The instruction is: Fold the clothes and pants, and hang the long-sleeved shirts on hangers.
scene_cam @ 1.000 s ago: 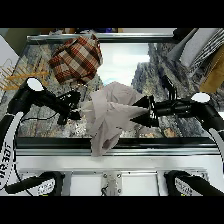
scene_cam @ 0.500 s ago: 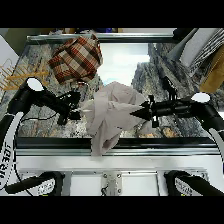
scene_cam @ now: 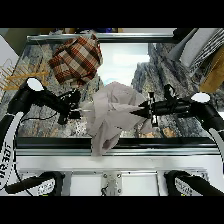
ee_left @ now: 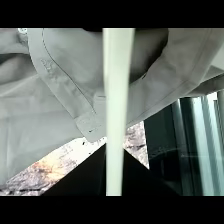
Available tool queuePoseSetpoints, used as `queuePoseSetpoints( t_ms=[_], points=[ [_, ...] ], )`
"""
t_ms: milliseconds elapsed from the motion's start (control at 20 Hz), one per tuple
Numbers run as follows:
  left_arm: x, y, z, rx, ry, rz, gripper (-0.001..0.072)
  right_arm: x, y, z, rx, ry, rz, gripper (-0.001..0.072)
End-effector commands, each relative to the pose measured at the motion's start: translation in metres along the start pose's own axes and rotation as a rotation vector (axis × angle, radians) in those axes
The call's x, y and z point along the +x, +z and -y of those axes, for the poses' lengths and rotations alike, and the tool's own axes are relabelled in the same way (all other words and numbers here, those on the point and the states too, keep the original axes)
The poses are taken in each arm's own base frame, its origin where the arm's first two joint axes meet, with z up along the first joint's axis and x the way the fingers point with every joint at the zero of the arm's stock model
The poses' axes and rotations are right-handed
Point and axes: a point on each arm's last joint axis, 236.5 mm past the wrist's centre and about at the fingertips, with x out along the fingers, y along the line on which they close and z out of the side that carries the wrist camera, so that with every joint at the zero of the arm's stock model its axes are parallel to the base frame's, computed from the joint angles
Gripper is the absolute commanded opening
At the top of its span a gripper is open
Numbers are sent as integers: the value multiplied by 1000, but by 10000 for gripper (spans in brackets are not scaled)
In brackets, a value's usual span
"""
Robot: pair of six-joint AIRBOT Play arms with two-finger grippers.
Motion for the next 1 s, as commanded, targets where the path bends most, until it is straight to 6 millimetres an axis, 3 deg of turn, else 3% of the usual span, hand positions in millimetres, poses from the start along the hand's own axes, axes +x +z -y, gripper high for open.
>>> queuePoseSetpoints(
  t_ms=[0,300,350,400,450,700,950],
  points=[
    [0,0,-1,-57,7,-2,14,0,0,0,-20,-2,-1,14],
    [0,-1,-2,-260,8,-2,17,0,-1,1,-20,-3,-1,11],
    [0,-1,-2,-300,8,-2,133,0,-1,1,-20,-3,-1,11],
    [0,-1,-3,-352,15,-1,405,0,-1,1,-20,-3,-2,11],
    [-1,-1,-9,-437,40,2,510,0,-1,1,-20,-3,-2,11],
    [-14,-4,-26,-609,112,14,510,0,-1,1,-11,-6,-3,10],
    [-62,-22,-52,-858,242,75,510,0,0,1,1,-6,-1,8]
  ],
)
